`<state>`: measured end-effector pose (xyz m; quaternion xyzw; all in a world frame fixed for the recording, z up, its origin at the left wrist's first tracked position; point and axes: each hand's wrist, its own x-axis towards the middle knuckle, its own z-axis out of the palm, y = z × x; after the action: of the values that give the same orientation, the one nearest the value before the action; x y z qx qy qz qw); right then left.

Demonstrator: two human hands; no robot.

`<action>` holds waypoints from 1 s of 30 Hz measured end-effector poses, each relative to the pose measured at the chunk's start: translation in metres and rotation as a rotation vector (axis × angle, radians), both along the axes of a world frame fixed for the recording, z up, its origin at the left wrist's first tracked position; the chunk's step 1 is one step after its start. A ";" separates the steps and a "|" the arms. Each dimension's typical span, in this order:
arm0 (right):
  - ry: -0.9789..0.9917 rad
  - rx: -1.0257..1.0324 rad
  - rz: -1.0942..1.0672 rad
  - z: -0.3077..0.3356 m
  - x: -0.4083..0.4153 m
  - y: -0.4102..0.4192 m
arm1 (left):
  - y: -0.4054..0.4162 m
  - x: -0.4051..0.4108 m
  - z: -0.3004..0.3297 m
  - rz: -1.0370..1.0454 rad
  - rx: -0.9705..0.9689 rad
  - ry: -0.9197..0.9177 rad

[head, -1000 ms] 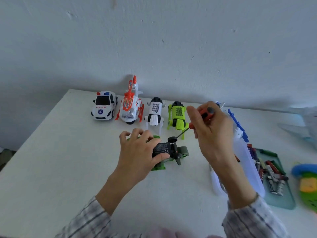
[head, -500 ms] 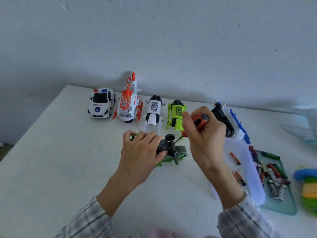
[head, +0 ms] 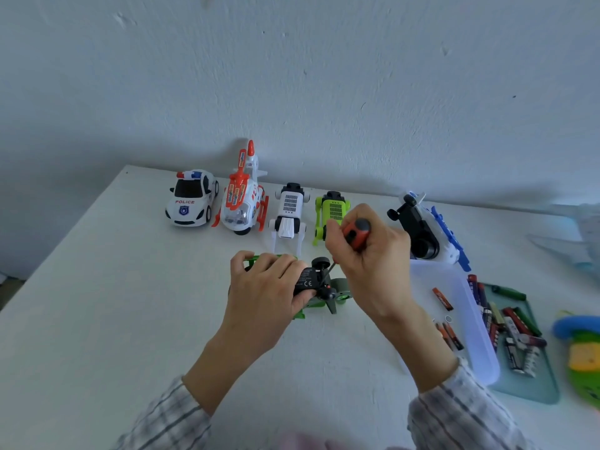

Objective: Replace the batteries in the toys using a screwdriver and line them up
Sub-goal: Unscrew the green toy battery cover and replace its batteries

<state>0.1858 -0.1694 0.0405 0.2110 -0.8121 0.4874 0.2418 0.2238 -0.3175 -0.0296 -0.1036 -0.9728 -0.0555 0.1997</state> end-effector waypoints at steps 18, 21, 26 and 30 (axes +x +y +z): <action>-0.096 0.109 0.234 0.020 0.002 0.018 | -0.002 -0.002 -0.002 -0.011 -0.012 -0.003; -0.095 -0.064 0.202 0.011 0.000 0.021 | -0.002 -0.001 -0.004 -0.018 -0.003 0.018; -0.285 -0.367 0.397 0.012 -0.009 0.027 | -0.002 0.000 -0.003 -0.025 0.009 0.009; -0.246 -0.307 0.386 0.015 -0.011 0.028 | -0.002 0.000 -0.003 -0.033 0.007 0.012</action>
<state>0.1745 -0.1409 0.0556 0.2618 -0.6968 0.6637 0.0733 0.2237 -0.3200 -0.0331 -0.1191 -0.9696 -0.0617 0.2048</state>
